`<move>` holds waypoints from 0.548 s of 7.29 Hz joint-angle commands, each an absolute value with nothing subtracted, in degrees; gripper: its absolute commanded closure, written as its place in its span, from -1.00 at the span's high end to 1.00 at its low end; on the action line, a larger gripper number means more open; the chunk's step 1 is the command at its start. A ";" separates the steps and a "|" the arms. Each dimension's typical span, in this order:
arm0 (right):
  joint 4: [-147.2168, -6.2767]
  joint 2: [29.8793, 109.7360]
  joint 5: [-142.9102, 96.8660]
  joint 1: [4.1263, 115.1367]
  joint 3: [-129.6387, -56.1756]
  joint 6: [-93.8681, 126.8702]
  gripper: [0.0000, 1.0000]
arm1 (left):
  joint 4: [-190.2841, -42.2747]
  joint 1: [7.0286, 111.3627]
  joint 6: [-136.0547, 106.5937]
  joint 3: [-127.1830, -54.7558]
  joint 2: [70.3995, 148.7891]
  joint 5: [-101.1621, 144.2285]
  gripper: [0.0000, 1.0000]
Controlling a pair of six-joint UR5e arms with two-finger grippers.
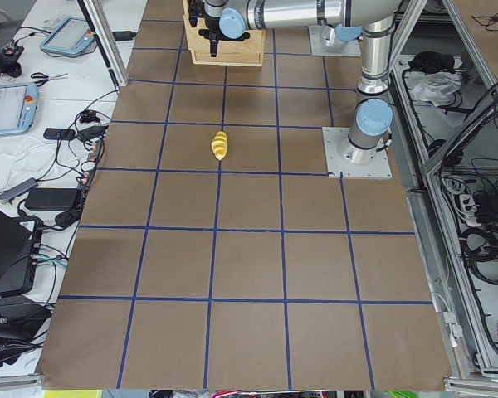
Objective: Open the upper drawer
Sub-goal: 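Pull the handle with the left gripper away from the cabinet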
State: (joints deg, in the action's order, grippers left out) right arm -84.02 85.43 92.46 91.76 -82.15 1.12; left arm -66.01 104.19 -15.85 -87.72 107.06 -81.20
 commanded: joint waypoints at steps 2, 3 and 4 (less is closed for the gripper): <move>-84.02 85.43 92.46 91.76 -82.09 1.05 1.00 | -68.28 104.15 -13.47 -86.84 106.87 -81.21 1.00; -84.02 85.43 92.46 91.76 -82.18 1.14 1.00 | -69.34 103.72 -12.58 -86.05 106.79 -81.30 1.00; -84.02 85.43 92.46 91.76 -82.09 1.14 1.00 | -70.22 102.93 -12.48 -86.05 106.79 -81.30 1.00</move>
State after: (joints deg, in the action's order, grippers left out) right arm -84.02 85.43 92.46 91.76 -82.12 1.11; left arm -68.97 103.68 -13.15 -86.41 106.82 -81.28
